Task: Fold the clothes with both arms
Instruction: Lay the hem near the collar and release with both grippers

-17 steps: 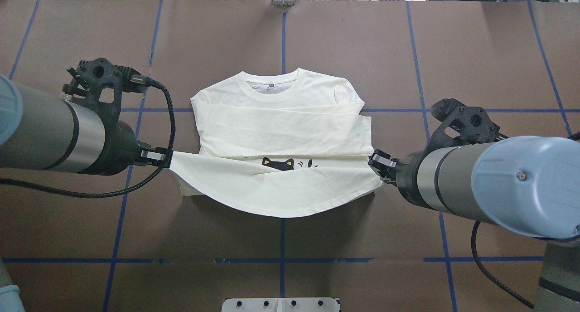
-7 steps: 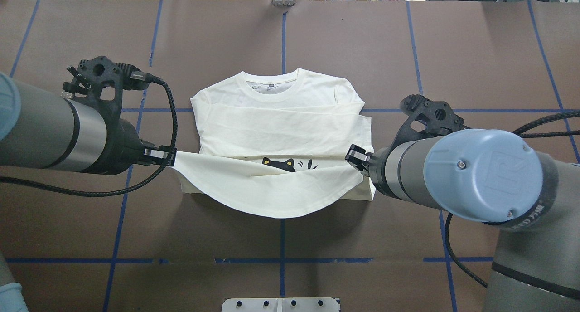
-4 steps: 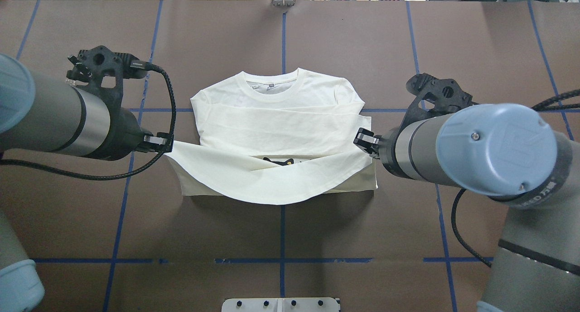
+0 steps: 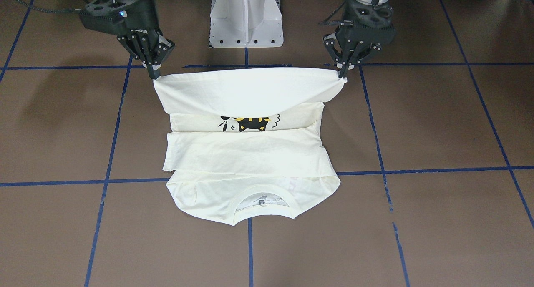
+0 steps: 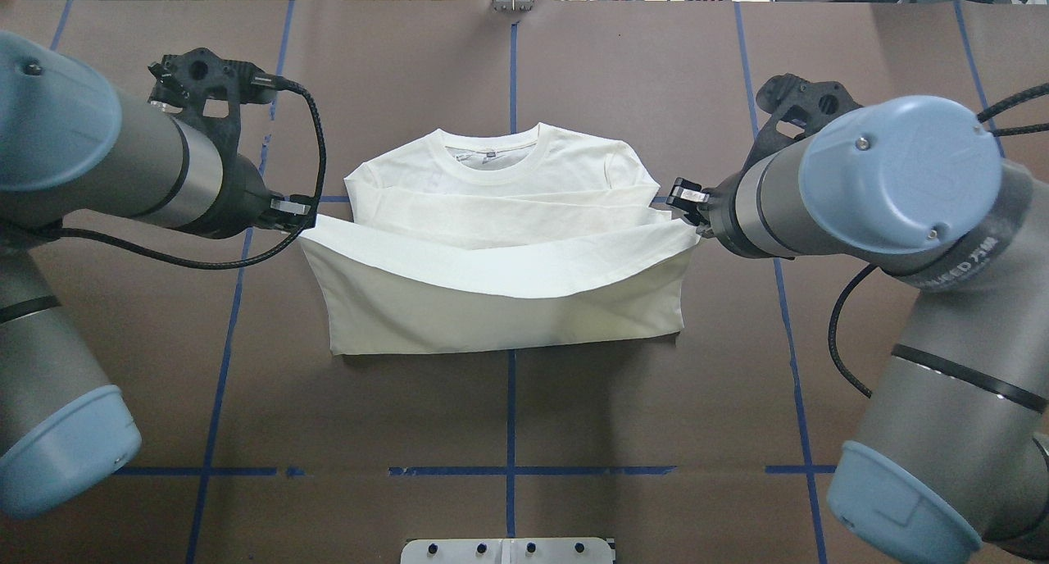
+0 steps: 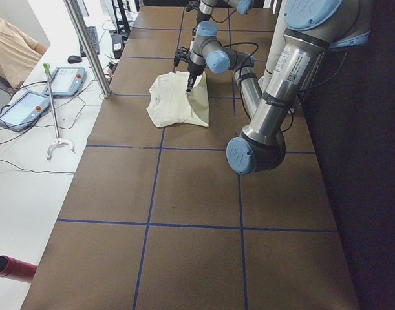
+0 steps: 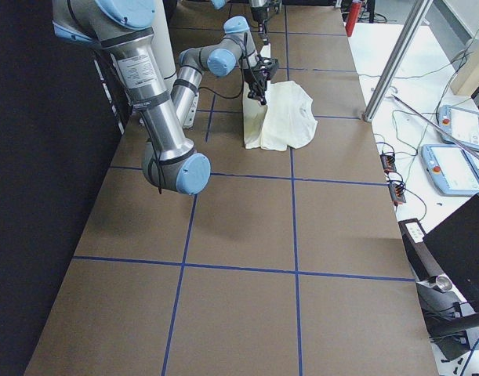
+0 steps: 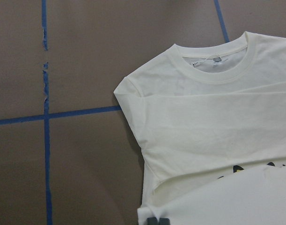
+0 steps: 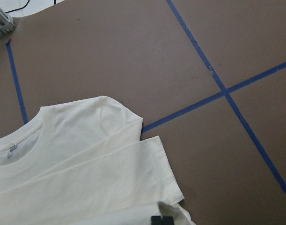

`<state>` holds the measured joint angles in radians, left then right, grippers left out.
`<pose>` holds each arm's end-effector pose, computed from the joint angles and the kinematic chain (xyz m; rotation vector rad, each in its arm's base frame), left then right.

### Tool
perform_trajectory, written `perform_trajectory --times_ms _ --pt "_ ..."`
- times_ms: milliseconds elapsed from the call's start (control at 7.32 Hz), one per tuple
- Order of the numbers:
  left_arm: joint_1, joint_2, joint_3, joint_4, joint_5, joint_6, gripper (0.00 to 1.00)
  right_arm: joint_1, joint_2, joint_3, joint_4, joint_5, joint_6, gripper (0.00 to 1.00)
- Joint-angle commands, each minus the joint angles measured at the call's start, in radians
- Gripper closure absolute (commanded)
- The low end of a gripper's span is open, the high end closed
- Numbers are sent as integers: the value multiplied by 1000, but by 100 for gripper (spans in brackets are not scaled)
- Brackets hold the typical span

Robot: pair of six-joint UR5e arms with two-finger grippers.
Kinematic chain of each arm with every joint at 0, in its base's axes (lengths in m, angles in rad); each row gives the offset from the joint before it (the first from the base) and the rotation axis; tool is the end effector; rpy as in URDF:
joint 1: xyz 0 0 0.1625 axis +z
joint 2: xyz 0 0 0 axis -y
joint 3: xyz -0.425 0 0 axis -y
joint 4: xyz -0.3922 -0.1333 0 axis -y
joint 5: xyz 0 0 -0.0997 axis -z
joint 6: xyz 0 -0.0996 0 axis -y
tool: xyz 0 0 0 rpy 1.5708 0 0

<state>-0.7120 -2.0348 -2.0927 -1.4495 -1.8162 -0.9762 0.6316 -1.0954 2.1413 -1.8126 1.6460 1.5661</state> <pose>0.3413 -0.4386 0.2024 0.3401 0.8223 -0.0035 -0.3549 -0.4155 0.1981 0.1865 -0.7968 0.5619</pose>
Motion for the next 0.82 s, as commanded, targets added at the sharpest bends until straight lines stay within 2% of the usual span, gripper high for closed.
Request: perform_trajectory --times_ms 0,137,410,683 --pt "-24 -36 170 -136 15 5 100 43 8 -131 114 0 -35 100" --pt "-43 -76 274 -199 23 7 100 65 29 -202 160 0 -50 100" --pt "-56 -93 428 -357 44 21 100 79 86 -386 290 -2 -54 100" --pt "-61 -139 540 -405 46 37 100 92 120 -524 381 -2 -61 100"
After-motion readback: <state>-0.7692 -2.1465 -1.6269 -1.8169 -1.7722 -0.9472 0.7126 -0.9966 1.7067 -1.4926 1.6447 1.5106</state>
